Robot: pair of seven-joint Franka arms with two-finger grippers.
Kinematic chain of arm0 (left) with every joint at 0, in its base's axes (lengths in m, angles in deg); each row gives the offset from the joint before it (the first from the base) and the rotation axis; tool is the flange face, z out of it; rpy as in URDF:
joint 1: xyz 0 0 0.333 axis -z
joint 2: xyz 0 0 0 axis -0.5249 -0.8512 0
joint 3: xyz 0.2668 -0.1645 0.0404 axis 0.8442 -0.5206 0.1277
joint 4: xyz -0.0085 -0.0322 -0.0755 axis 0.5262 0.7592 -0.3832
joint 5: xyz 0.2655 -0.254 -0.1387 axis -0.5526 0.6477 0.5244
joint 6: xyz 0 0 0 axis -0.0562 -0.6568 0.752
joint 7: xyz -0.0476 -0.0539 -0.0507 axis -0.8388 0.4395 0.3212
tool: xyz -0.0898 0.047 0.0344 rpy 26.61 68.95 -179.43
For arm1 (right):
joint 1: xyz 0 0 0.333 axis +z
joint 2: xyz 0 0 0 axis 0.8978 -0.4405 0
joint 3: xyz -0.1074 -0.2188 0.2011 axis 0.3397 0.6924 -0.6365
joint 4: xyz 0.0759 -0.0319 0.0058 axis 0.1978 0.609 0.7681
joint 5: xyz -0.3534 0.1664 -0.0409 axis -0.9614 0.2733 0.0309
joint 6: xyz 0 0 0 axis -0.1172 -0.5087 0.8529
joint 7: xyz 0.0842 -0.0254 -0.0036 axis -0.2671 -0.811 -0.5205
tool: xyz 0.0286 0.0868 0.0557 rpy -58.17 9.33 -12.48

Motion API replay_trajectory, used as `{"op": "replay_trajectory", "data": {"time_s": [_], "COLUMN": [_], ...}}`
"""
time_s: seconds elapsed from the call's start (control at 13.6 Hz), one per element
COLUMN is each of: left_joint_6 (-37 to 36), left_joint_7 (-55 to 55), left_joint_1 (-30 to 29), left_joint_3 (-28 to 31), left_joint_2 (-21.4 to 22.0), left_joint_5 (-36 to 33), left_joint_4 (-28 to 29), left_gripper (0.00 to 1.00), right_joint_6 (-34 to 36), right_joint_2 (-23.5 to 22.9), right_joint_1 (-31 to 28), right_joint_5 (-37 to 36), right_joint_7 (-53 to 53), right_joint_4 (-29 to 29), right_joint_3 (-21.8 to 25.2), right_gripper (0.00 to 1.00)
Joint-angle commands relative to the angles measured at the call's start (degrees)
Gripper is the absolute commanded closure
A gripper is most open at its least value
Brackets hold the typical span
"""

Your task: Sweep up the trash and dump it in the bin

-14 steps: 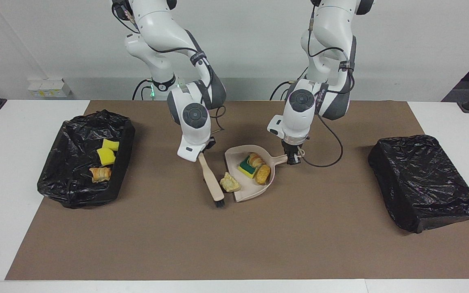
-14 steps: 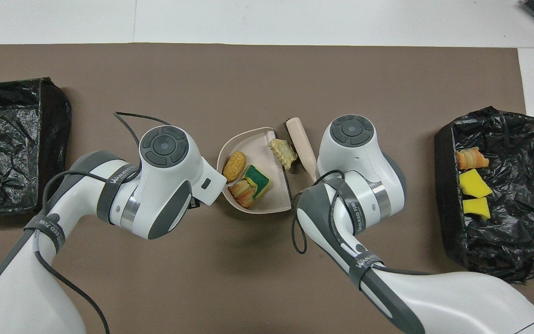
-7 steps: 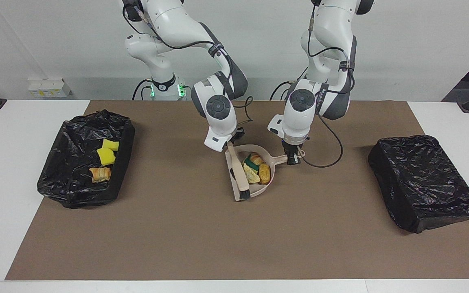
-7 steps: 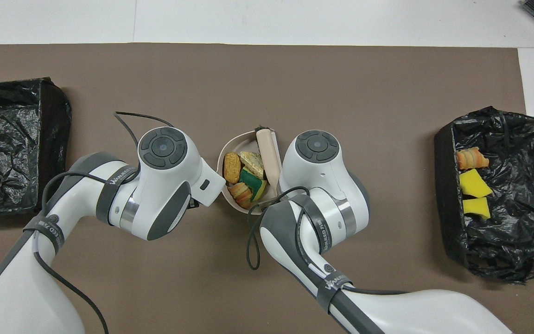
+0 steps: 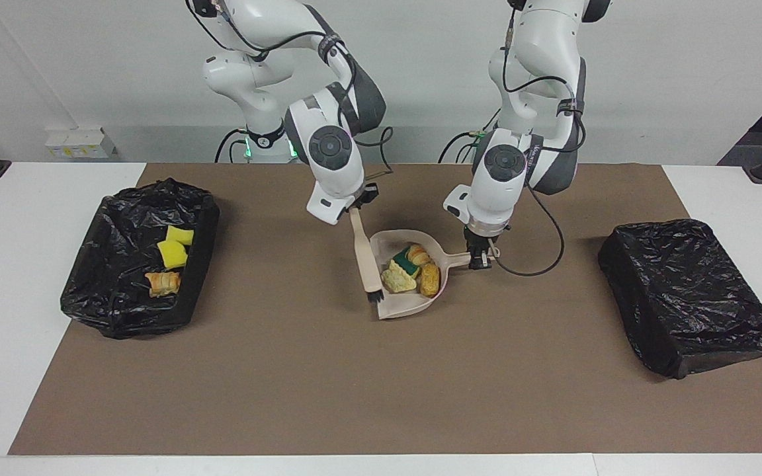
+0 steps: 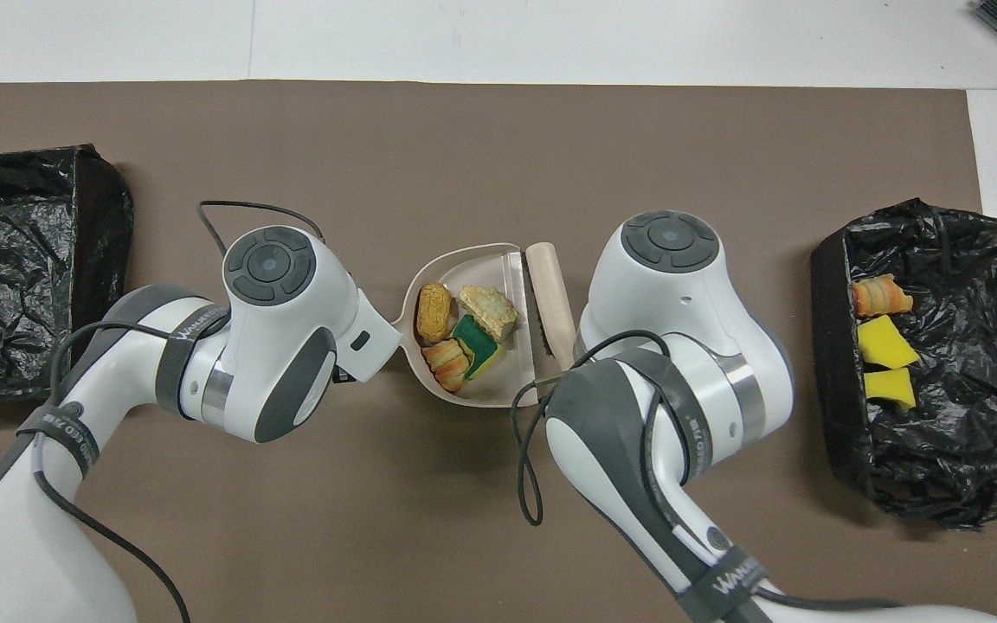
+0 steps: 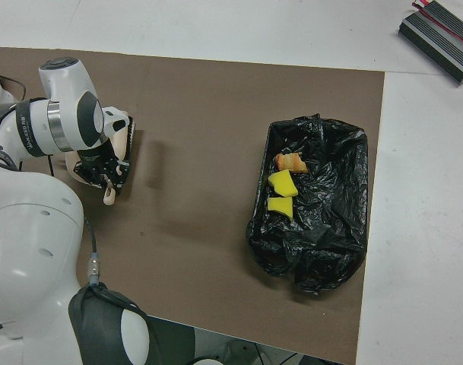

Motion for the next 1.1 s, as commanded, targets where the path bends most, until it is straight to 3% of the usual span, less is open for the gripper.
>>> {"op": "replay_trajectory", "data": {"time_s": [0.0, 0.15, 0.51, 0.81, 1.03], "left_joint_6": [-0.37, -1.51, -8.80, -15.74, -19.18], "left_joint_7": [3.09, 5.11, 17.30, 26.03, 29.81], "left_joint_1": [-0.60, -2.43, -11.74, -17.91, -22.39], "left_joint_3": [-0.27, -0.36, -0.27, 0.08, 0.08], "left_joint_2": [3.48, 5.06, 9.81, 11.31, 10.87], "left_joint_5": [3.93, 5.34, 10.43, 13.17, 12.03], "left_joint_4": [1.53, 1.53, -0.40, -3.73, -7.17], "left_gripper": [1.00, 1.00, 1.00, 1.00, 1.00], "right_joint_6": [4.74, 8.26, 7.31, -2.44, -10.77], "right_joint_2": [3.26, 4.67, 8.54, 11.35, 8.64], "right_joint_1": [-0.79, -1.14, -0.79, 2.62, 9.82], "right_joint_5": [-1.28, -1.28, 1.70, 8.47, 10.14], "right_joint_7": [-1.38, -6.11, -9.12, -9.47, -19.37], "right_joint_4": [1.10, 1.45, 7.77, 14.02, 14.73], "right_joint_3": [-0.43, -0.69, -1.04, -1.22, -1.22], "right_gripper": [1.00, 1.00, 1.00, 1.00, 1.00]}}
